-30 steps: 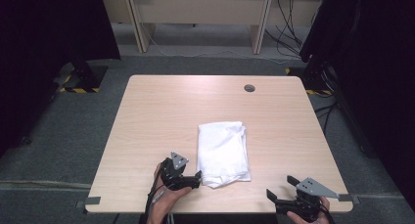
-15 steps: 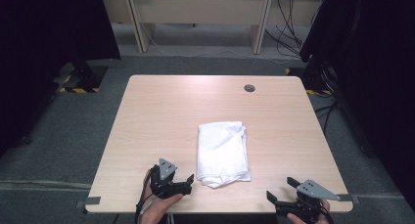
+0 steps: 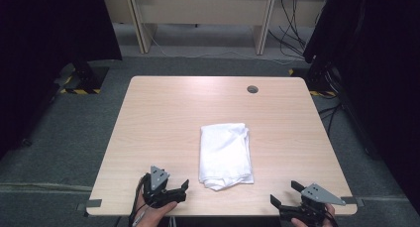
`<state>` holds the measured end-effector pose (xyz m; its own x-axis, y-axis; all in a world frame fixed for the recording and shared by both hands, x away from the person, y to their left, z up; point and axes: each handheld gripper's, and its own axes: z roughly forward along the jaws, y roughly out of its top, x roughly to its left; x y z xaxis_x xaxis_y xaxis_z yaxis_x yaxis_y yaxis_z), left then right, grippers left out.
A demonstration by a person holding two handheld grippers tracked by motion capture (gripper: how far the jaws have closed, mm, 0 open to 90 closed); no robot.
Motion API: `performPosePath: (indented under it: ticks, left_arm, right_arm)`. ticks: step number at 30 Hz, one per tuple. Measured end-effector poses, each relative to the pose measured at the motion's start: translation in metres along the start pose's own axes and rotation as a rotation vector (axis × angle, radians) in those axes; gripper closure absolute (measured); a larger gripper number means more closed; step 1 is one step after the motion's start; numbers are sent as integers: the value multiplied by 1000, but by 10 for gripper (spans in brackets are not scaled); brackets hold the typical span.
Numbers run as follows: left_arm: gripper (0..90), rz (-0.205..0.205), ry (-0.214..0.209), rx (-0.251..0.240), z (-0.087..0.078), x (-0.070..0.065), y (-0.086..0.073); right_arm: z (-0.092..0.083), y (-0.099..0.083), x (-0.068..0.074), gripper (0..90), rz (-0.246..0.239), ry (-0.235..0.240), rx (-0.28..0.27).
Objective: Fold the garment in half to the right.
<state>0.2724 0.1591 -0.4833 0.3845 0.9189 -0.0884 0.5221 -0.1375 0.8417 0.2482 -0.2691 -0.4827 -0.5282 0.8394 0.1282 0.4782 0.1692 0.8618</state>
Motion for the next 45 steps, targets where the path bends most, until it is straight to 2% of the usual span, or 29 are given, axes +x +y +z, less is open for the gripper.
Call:
performPosePath:
  ticks: [20, 36, 45]
  left_arm:
    - [88, -29, 31, -37, -26, 13, -10]
    - [88, -38, 75, -65, -47, 24, -15]
    - [88, -41, 84, -71, -51, 26, -15]
  right_arm:
    - [-6, -6, 1, 68, 14, -5, -8]
    - [-13, -10, 2, 68, 27, -5, -21]
    - [-14, -12, 2, 68, 31, -9, -25]
